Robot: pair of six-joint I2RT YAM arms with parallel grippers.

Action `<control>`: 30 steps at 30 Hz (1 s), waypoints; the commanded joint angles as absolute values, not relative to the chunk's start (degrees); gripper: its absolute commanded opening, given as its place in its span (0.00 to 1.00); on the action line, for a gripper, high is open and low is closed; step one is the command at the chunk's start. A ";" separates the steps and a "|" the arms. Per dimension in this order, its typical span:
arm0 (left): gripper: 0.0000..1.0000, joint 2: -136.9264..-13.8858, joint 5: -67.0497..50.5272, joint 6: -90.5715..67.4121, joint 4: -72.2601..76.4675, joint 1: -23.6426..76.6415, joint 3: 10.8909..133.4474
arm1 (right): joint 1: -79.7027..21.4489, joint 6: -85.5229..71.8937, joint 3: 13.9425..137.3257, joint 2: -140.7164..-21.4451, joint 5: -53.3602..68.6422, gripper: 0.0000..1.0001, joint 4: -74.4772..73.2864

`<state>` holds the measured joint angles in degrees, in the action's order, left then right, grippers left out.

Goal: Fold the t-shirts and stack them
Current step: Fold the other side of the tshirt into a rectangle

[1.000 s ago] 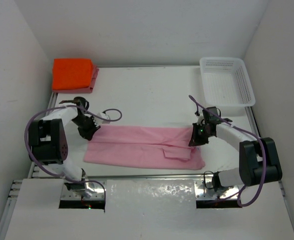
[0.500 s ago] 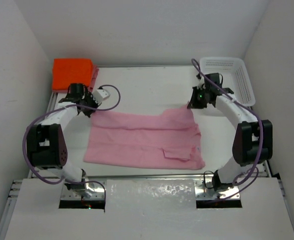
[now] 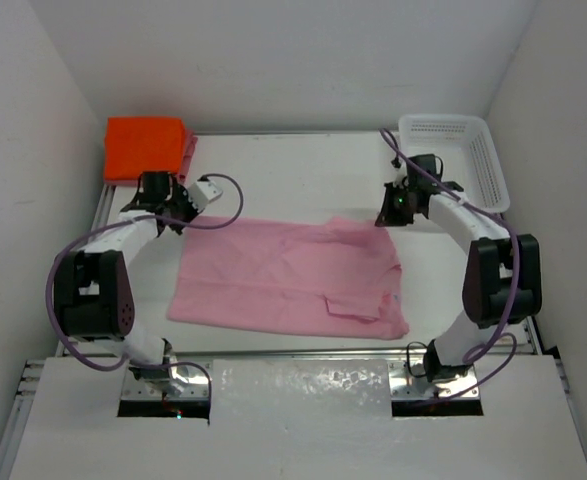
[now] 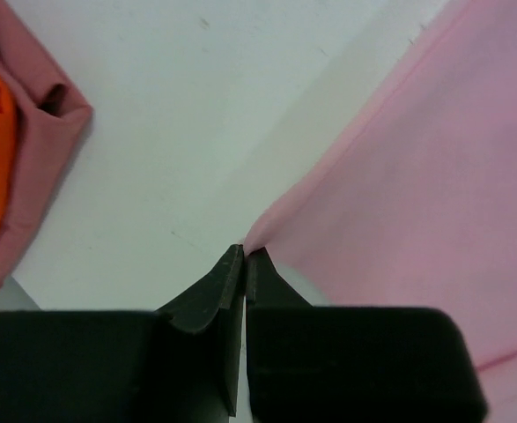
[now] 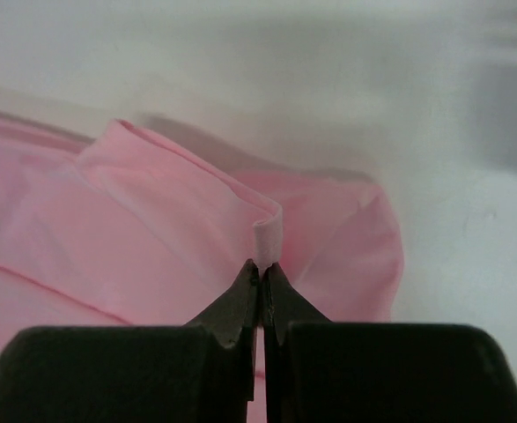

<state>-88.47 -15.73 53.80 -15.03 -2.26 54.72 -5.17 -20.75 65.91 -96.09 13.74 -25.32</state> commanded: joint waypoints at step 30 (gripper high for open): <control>0.00 -83.15 -14.85 74.79 -40.60 -3.69 48.16 | -5.19 -22.76 34.98 -74.44 17.84 0.00 -24.08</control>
